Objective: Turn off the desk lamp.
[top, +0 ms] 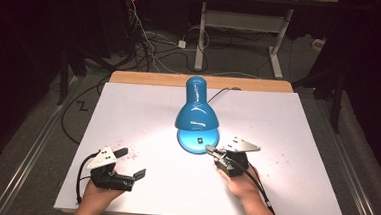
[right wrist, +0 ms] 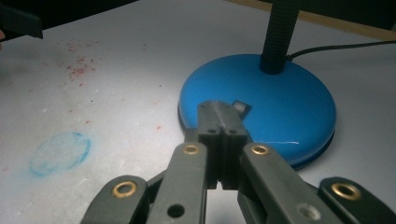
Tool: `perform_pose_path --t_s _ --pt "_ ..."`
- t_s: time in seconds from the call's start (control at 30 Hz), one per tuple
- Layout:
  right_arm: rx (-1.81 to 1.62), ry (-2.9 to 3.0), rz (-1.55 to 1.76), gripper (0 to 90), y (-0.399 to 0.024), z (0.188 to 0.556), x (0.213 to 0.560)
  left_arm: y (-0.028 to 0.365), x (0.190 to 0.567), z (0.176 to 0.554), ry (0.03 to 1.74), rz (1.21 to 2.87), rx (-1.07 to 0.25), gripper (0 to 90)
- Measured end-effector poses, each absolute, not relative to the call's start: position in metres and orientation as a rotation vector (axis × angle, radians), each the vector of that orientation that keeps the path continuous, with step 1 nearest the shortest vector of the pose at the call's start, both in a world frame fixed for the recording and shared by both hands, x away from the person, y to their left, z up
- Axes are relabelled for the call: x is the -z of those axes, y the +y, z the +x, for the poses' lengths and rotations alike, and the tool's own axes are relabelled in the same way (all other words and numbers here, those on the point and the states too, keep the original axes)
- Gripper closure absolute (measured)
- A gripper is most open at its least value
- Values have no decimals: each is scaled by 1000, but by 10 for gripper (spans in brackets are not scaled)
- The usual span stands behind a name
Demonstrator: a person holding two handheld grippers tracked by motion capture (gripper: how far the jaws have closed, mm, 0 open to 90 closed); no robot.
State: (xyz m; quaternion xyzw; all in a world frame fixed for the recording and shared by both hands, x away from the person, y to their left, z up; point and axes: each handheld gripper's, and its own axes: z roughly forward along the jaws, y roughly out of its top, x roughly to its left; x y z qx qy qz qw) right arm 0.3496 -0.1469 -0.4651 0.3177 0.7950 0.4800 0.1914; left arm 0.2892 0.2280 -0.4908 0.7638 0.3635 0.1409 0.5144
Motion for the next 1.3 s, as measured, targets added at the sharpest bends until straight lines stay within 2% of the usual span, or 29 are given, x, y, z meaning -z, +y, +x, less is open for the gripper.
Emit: perform_pose_path --t_s 1.3 --pt "-1310 2231 995 900 -127 397 480 230 493 291 867 1839 -324 0"
